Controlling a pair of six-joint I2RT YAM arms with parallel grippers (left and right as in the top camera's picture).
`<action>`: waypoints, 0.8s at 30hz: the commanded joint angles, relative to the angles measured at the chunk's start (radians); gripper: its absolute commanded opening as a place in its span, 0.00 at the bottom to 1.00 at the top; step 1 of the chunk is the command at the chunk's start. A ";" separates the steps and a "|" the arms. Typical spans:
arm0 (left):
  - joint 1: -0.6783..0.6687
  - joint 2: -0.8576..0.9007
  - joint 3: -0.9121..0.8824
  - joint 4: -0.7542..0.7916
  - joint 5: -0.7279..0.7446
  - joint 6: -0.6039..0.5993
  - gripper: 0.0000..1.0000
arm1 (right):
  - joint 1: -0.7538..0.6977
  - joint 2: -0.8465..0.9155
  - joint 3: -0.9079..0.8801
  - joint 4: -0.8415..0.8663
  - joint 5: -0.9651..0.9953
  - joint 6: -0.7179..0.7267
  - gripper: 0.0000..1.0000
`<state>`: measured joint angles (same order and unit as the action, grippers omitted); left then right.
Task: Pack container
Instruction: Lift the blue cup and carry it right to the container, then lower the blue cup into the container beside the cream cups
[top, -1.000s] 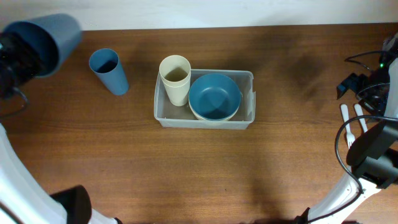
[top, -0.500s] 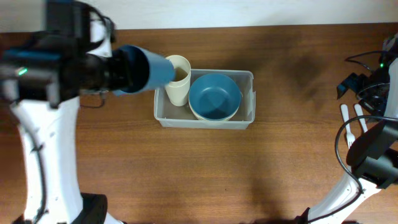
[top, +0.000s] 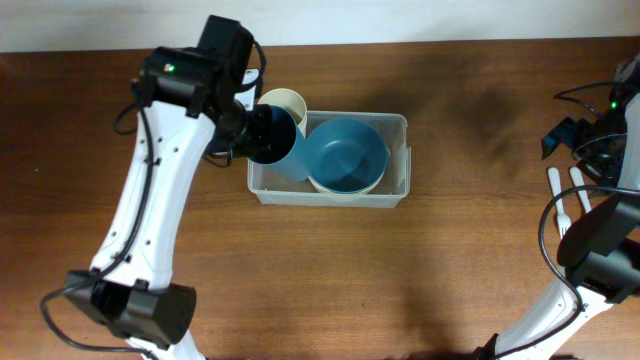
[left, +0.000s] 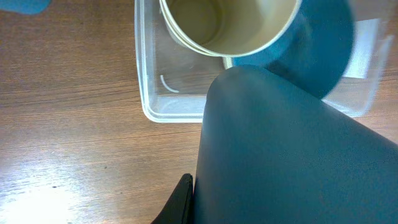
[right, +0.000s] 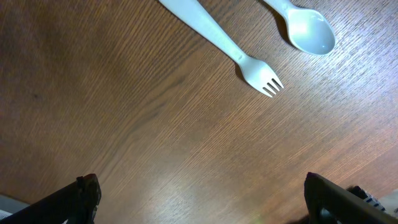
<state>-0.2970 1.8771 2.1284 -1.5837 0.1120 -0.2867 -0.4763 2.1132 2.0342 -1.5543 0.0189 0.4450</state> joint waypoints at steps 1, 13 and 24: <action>-0.002 0.019 -0.001 -0.002 -0.056 0.008 0.02 | -0.002 -0.013 -0.003 0.000 0.013 0.009 0.98; -0.002 0.037 -0.001 -0.030 -0.158 -0.014 0.02 | -0.002 -0.013 -0.003 0.000 0.013 0.009 0.99; -0.003 0.107 -0.001 -0.036 -0.157 -0.014 0.02 | -0.002 -0.013 -0.003 0.000 0.013 0.009 0.99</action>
<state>-0.2981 1.9682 2.1277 -1.6165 -0.0345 -0.2913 -0.4763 2.1132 2.0342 -1.5543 0.0189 0.4454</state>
